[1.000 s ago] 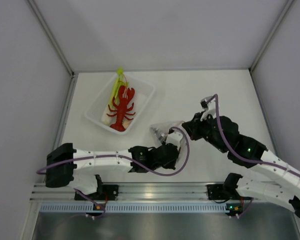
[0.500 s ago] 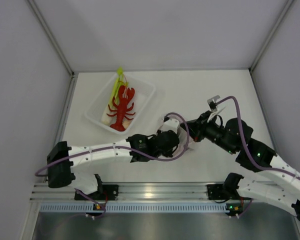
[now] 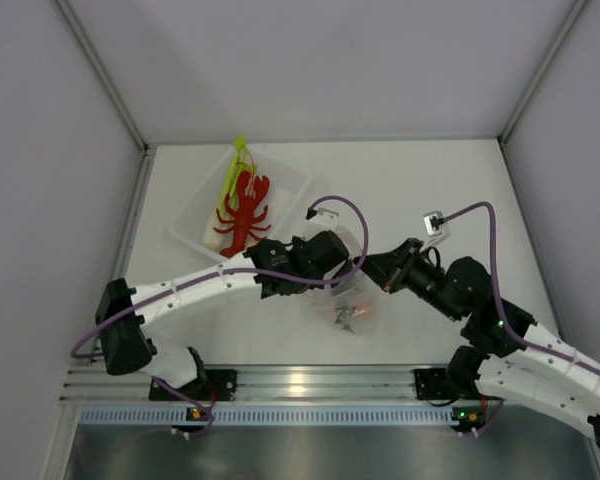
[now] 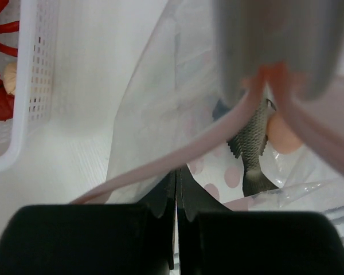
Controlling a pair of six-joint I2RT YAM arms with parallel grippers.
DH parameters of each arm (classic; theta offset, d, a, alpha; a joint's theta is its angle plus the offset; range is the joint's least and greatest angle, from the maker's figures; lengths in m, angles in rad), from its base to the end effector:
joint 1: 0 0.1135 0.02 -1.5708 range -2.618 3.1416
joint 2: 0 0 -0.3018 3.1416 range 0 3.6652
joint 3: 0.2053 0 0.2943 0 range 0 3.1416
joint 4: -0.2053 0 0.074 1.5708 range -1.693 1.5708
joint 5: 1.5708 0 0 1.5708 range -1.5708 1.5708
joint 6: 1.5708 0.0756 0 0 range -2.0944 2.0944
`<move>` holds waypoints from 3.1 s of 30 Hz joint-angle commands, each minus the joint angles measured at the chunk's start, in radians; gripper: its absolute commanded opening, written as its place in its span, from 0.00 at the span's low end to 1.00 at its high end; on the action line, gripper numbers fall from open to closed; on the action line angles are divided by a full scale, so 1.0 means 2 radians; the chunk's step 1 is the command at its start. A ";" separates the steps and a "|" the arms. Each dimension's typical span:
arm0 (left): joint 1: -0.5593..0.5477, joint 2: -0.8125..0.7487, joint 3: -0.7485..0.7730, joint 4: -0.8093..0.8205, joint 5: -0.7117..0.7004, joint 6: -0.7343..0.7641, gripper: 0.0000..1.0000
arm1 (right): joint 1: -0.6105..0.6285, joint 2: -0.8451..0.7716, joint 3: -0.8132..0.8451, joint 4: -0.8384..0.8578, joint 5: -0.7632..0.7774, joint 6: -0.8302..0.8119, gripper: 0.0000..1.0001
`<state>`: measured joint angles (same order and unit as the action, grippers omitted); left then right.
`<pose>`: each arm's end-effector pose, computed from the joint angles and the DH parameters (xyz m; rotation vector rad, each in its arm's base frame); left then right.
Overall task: Open the zip-top bag and remove the fake food
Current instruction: Pick up the fake fish from the zipper food storage bag.
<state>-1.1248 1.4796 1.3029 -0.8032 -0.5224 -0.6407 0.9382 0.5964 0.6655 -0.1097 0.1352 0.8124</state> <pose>0.1912 -0.3125 0.3066 0.3812 2.3489 -0.1550 0.1279 0.1572 0.3567 0.0036 1.7593 1.2181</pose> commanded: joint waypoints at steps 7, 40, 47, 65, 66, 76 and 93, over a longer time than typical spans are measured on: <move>-0.003 -0.016 0.017 -0.034 0.042 0.018 0.00 | -0.004 0.019 0.015 0.050 0.041 0.040 0.00; -0.084 -0.129 -0.207 0.366 0.208 0.209 0.00 | -0.030 0.097 0.111 -0.047 0.013 -0.047 0.00; -0.087 -0.126 -0.231 0.379 0.296 0.221 0.00 | -0.050 0.096 0.128 -0.026 -0.038 -0.119 0.00; -0.063 -0.085 -0.219 0.314 0.179 0.146 0.00 | -0.050 0.028 0.121 -0.044 -0.072 -0.198 0.00; -0.057 -0.088 -0.220 0.311 0.172 0.142 0.00 | -0.050 0.026 0.121 -0.049 -0.071 -0.198 0.00; -0.012 -0.069 -0.186 0.258 0.107 0.073 0.00 | -0.050 0.005 0.071 -0.012 -0.097 -0.149 0.00; 0.028 0.088 -0.024 0.176 0.177 0.023 0.10 | -0.049 -0.081 -0.006 -0.036 -0.018 0.017 0.00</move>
<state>-1.0824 1.6138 1.1954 -0.4046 -0.2119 -0.5526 0.8482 0.4759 0.6525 -0.1947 0.0631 0.7986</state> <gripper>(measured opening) 0.095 0.005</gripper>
